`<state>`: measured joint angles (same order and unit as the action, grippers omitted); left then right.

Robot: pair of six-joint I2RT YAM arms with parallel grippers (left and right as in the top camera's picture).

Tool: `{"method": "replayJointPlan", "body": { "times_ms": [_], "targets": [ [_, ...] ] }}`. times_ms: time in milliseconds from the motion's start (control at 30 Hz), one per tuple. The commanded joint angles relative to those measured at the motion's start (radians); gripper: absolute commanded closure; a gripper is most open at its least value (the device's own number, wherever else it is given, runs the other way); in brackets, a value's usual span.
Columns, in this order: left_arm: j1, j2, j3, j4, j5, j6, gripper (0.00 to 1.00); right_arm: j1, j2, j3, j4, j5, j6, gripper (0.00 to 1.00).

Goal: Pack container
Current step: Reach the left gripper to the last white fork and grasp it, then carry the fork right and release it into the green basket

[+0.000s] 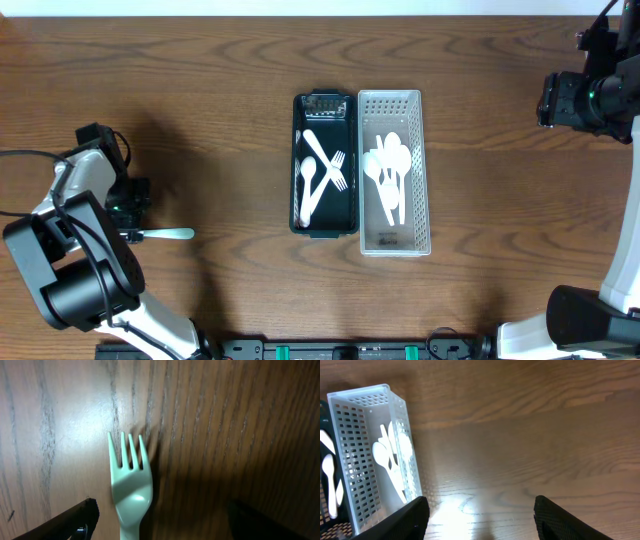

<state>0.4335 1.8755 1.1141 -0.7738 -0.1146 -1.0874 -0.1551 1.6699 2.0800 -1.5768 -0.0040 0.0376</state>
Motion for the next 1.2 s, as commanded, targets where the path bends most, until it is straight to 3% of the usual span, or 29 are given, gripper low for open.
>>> {"method": "replayJointPlan", "body": {
  "times_ms": [0, 200, 733, 900, 1167],
  "targets": [
    [-0.006, 0.082, -0.071, -0.025, 0.118, 0.074, 0.14, -0.008, 0.001, -0.003, 0.002, 0.008, -0.002, 0.3],
    [-0.006, 0.082, -0.071, -0.066, 0.184, 0.073, 0.12, -0.008, 0.001, -0.003, 0.001, 0.008, -0.002, 0.3],
    [-0.006, 0.082, -0.071, -0.051, 0.14, 0.074, 0.14, -0.008, 0.001, -0.003, -0.006, 0.008, -0.002, 0.29],
    [-0.006, 0.082, -0.073, -0.011, 0.118, 0.126, 0.22, -0.008, 0.001, -0.003, -0.006, 0.008, -0.01, 0.29],
    [-0.006, 0.083, -0.079, 0.029, 0.118, 0.138, 0.23, -0.008, 0.001, -0.003, -0.01, 0.008, -0.013, 0.3]
  ]
}}
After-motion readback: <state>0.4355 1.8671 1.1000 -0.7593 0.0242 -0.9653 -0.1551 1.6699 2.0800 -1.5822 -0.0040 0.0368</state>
